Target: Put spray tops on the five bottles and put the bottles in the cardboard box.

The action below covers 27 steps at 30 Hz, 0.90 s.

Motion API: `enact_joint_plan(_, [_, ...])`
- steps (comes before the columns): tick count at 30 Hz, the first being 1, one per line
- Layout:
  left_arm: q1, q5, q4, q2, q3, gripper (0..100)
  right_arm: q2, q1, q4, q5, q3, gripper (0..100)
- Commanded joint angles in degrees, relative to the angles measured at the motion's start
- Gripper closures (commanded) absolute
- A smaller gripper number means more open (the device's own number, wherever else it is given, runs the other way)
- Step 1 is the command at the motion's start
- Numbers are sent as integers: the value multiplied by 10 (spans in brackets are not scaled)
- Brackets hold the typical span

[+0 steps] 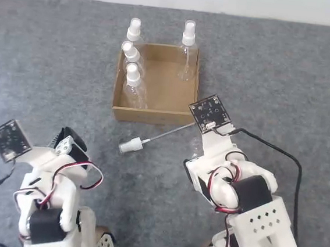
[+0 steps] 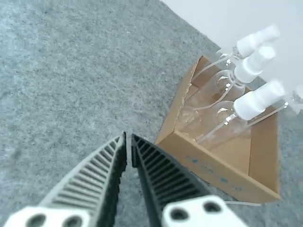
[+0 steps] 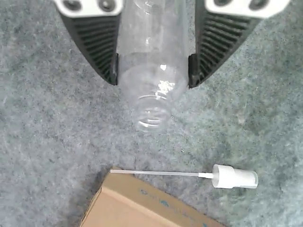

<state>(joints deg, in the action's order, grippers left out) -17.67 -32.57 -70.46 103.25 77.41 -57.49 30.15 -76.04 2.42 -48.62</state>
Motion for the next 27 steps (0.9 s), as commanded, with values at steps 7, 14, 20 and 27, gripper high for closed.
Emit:
enact_joint_plan(7, [63, 0, -43, 7, -58, 986, -16, -8, 70, -5, -47, 972])
enact_joint_plan(14, [75, 1, -47, 6, -58, 987, -16, -8, 69, -5, -47, 972])
enact_joint_plan(20, [133, -13, -41, 6, -58, 987, -16, -8, 68, -4, -47, 972])
enact_joint_plan(27, [135, -15, -38, -47, -75, 987, -16, -8, 66, -3, -47, 972])
